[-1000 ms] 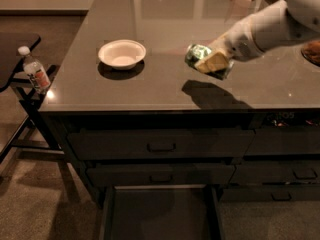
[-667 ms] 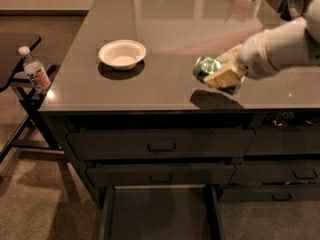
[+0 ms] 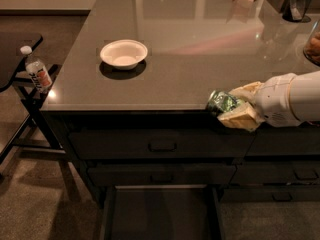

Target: Place green can into bottom drawer

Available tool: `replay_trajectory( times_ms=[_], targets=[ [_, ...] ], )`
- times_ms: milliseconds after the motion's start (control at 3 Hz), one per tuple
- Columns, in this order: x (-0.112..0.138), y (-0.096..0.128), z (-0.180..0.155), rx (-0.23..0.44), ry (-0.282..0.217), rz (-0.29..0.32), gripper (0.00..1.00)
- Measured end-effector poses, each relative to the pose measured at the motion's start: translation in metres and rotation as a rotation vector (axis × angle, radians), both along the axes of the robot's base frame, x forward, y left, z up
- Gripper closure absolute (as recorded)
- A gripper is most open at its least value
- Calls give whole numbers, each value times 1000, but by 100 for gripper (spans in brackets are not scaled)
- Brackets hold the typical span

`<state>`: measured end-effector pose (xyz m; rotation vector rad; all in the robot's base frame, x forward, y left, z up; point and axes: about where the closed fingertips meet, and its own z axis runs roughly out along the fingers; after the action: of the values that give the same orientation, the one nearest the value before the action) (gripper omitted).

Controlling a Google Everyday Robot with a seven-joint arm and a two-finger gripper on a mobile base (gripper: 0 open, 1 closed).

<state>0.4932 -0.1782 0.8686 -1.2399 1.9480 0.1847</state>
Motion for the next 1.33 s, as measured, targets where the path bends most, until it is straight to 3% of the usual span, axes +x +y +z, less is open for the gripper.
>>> replay_trajectory(
  times_ms=[333,667,1000,1333],
  targets=[
    [-1,1,-1,-1,3,2,100],
    [-28,18,-24,12,24,35,100],
    [-79,44,-62,25,61,90,100],
    [-114,66,-110,27,97,138,100]
  ],
)
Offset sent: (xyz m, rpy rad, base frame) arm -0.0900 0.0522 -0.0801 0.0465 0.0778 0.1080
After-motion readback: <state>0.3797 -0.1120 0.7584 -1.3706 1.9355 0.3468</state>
